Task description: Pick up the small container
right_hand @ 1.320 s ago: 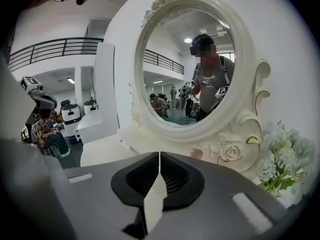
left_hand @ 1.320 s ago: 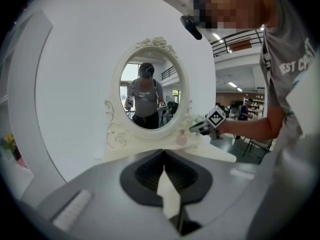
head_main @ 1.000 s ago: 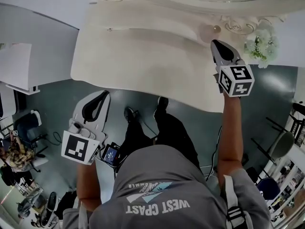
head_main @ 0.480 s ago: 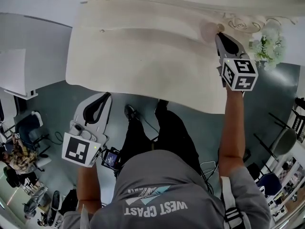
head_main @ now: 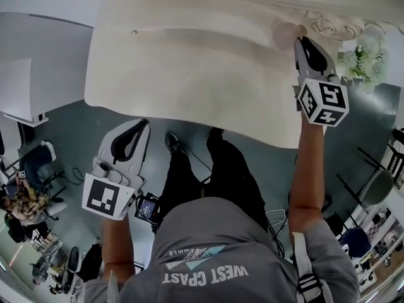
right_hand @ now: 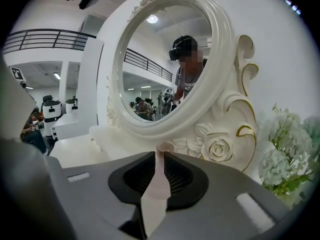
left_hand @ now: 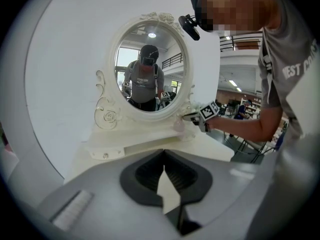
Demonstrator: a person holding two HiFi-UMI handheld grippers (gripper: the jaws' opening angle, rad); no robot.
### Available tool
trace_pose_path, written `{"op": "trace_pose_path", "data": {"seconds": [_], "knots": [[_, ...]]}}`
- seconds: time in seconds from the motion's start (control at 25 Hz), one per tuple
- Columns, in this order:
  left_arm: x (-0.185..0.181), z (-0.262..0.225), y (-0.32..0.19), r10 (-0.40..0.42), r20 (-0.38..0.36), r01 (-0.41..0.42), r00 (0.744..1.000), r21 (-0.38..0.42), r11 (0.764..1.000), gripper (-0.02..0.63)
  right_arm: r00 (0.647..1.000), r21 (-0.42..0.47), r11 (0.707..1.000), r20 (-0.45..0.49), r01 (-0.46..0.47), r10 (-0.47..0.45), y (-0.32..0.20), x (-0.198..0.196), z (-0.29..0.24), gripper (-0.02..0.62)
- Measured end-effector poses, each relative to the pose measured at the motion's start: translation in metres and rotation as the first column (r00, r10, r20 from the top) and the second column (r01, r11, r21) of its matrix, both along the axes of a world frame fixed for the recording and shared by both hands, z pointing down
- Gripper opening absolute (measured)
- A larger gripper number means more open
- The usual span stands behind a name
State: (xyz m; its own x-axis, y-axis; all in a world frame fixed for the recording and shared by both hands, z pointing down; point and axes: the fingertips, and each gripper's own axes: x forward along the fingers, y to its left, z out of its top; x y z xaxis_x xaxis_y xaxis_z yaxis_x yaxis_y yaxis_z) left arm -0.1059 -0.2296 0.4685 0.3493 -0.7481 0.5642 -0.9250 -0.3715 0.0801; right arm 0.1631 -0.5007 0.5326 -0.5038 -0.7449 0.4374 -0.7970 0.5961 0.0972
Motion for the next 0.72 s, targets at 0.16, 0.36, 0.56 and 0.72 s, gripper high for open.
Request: {"op": "trace_pose_path", "data": {"seconds": [0.16,0.36,0.56,0.72], "knots": [[-0.004,0.004,0.006,-0.017,-0.004,0.017,1.000,-0.012,1.000,0.002,1.000,0.019,1.000,-0.002,-0.012,0.012,-0.003,-0.002,0.000,0.092],[-0.010,0.010,0.009,-0.026,-0.005,0.026,1.000,-0.024,0.999,0.002,1.000,0.037,0.999,0.016,-0.003,0.002,-0.001,-0.009,-0.002,0.135],[-0.005,0.013,0.008,-0.022,-0.014,0.022,1.000,-0.022,1.000,0.002,0.999,0.041,0.999,0.024,0.019,-0.020,-0.002,-0.014,0.000,0.172],[-0.005,0.016,0.007,-0.023,-0.017,0.022,1.000,-0.031,0.999,0.002,1.000,0.045,0.999,0.009,0.011,-0.012,-0.009,-0.016,0.001,0.187]]}}
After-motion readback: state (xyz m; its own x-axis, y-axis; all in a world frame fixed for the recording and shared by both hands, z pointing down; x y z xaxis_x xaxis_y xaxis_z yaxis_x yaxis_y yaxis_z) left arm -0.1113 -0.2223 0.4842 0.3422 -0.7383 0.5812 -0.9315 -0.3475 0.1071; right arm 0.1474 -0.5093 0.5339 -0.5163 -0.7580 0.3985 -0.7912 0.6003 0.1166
